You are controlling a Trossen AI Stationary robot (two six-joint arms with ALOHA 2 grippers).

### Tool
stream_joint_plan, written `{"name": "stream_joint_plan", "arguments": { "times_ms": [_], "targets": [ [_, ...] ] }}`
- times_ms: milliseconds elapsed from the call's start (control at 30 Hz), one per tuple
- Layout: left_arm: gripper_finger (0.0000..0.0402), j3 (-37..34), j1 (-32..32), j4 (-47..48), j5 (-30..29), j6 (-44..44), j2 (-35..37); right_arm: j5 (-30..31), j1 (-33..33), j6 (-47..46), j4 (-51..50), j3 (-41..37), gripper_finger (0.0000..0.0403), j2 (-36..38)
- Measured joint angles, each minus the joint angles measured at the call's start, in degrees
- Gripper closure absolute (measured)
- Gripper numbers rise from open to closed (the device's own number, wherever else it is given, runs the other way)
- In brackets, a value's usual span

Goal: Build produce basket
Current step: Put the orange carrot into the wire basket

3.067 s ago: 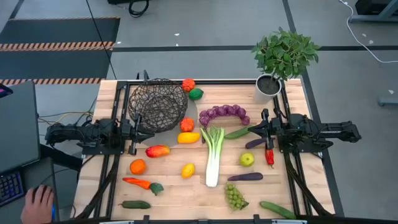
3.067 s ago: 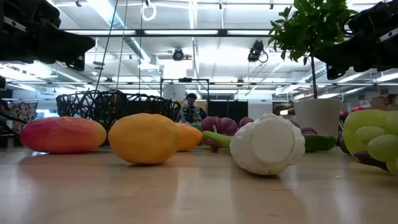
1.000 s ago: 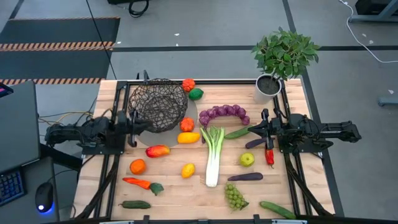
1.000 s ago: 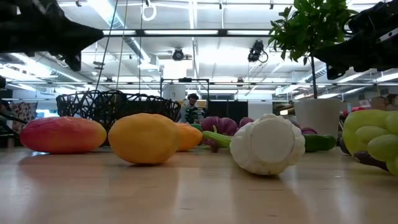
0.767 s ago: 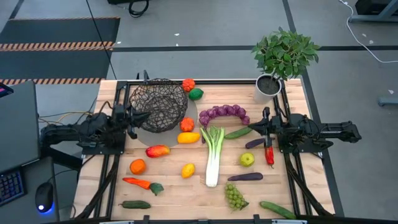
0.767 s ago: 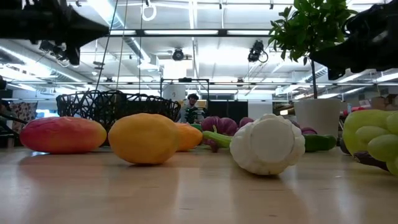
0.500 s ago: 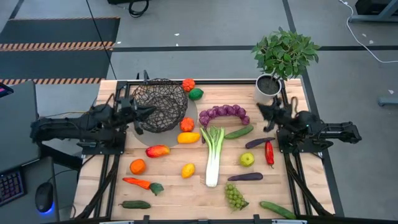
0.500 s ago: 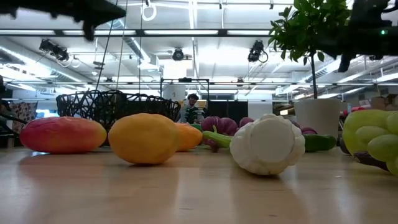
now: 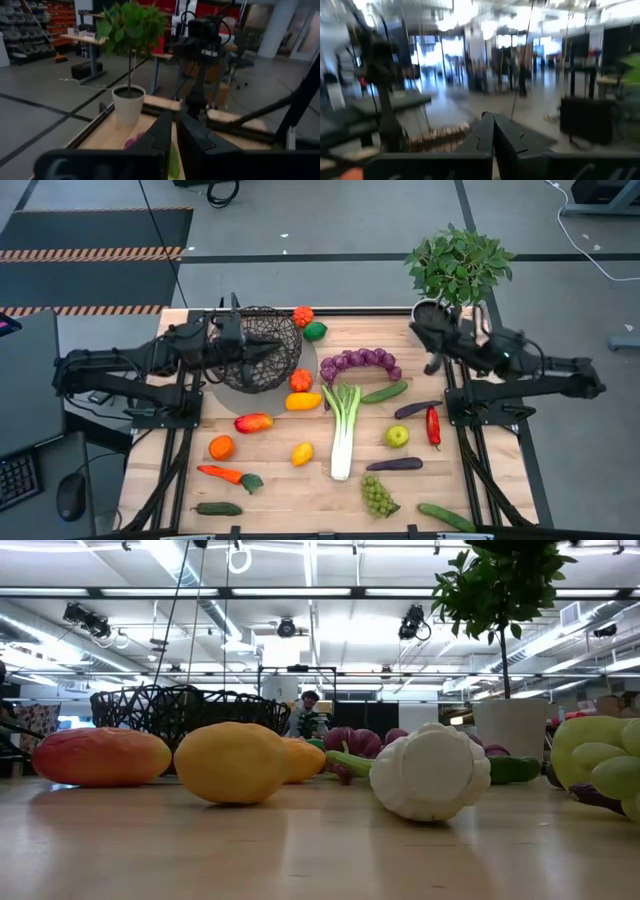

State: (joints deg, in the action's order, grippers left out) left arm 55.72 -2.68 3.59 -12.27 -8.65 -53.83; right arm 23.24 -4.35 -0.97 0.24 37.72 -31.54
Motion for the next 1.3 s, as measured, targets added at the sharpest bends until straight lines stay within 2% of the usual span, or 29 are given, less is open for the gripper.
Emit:
{"name": "stream_joint_plan", "arguments": {
  "times_ms": [100, 167, 233, 400, 500, 567, 700, 800, 933, 1033, 1133, 1300],
  "targets": [
    [0.0373, 1.22, 0.0, -0.14, -0.01, -1.6, -0.24, -0.78, -0.39, -7.5, -16.27, 11.0, 0.0393, -9.71],
    [0.0373, 1.23, 0.0, 0.13, -0.01, -2.72, -0.17, -3.81, -0.66, -14.27, -26.59, 16.79, 0.0393, -15.75],
    [0.0371, 1.23, 0.0, 0.18, -0.01, -3.27, -0.19, -6.82, -0.73, -19.71, -29.58, 20.55, 0.0393, -20.66],
    [0.0365, 1.23, 0.0, 0.12, -0.04, -5.82, -0.23, -11.51, -0.71, -32.08, -19.6, 24.48, 0.0393, -29.03],
    [0.0365, 1.23, 0.02, 0.33, 0.99, -7.24, -0.22, -16.27, -0.69, -34.69, -11.88, 24.76, 0.0393, -31.88],
    [0.036, 1.23, 0.0, 1.71, 4.31, -6.66, -0.13, -19.78, -0.67, -35.48, -7.64, 24.78, 0.0393, -33.38],
    [0.0327, 4.03, 0.07, 15.38, 9.18, -5.43, -1.06, -24.98, -0.67, -36.32, -2.77, 24.78, 0.0393, -36.01],
    [0.0287, 7.2, 0.03, 28.6, 9.17, -5.57, -3.38, -26.46, -0.67, -42.51, -2.56, 24.8, 0.0393, -37.39],
    [0.0225, 11.92, 0.0, 38.94, 10.12, -5.75, -6.68, -32.16, -1.23, -50.85, -5.74, 24.8, 0.0392, -39.16],
    [0.0186, 15.25, 0.0, 45.18, 14.62, -6.63, -9.5, -39.19, -2.36, -50.28, -9.93, 24.8, 0.0381, -40.32],
    [0.0158, 17.39, 0.45, 51.96, 20.57, -7.02, -11.74, -41.86, -2.48, -47.47, -14.7, 24.82, 0.0361, -41.65],
    [0.0136, 17.15, 3.36, 62.22, 22.01, -7.22, -14.67, -48.07, -2.44, -39.73, -18.85, 24.8, 0.0308, -44.56]
  ]
}}
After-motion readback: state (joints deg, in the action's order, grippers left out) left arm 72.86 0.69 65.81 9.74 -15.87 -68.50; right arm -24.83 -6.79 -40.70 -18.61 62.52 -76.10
